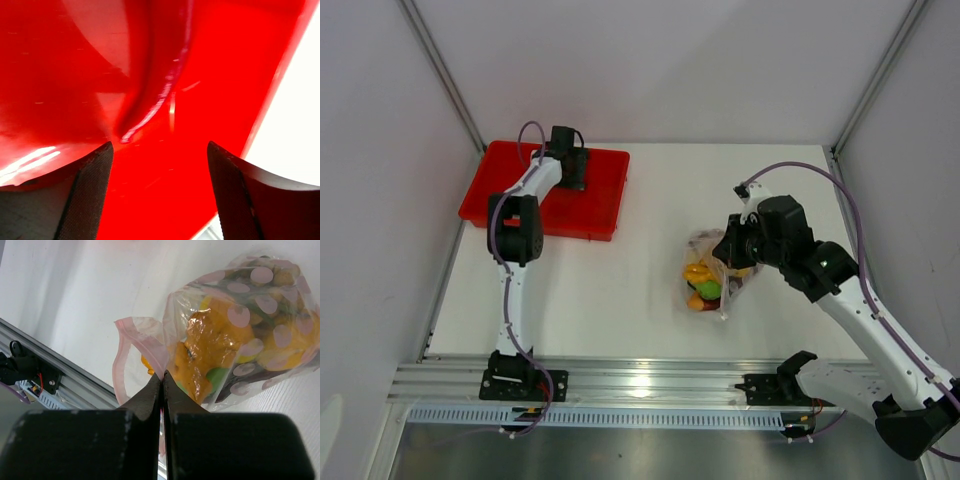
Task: Place the food in the zip-top bag and seal the zipper
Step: Pick up the fake vegetable from the bin.
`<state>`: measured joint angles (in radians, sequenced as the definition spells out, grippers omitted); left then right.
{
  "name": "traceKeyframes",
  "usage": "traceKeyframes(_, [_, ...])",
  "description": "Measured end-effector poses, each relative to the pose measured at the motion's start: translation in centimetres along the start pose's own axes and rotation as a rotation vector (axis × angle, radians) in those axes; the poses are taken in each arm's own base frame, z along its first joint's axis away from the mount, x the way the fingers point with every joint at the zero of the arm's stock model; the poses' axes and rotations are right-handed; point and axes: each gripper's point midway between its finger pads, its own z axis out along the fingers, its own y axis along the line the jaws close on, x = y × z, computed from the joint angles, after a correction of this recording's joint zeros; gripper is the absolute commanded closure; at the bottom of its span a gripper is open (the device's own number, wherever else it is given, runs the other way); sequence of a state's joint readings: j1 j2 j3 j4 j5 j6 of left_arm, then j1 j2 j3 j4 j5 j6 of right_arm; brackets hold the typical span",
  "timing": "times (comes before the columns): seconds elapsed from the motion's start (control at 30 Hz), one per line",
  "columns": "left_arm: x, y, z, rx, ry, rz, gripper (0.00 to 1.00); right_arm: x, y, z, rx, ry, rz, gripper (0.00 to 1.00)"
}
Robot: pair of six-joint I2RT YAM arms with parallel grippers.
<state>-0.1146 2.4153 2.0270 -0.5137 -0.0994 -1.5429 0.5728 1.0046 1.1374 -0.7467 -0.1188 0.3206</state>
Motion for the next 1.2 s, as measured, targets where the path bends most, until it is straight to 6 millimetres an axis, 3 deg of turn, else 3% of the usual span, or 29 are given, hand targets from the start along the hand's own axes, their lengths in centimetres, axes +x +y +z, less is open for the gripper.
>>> traceKeyframes(0.1, [0.0,-0.7,0.3,0.003,0.003,-0.038,0.28,0.0,-0.1,0.1,0.000,-0.002,0.001,1.00])
traceKeyframes(0.47, [-0.4,0.7,0.4,-0.069,-0.012,-0.071,0.41,0.1,-0.4,0.4,0.006,-0.005,0.007,1.00])
traceKeyframes(0.6, [-0.4,0.6,0.3,-0.069,-0.008,-0.068,0.40,0.3,-0.5,0.6,0.006,-0.001,0.007,1.00])
traceKeyframes(0.97, [0.1,0.0,1.3,0.041,0.062,-0.020,0.41,0.4,-0.6,0.8,0.002,-0.001,0.011,1.00])
traceKeyframes(1.2, [0.8,0.7,0.1,0.156,0.105,0.075,0.51,0.8,-0.8,1.1,-0.001,0.007,0.015,1.00])
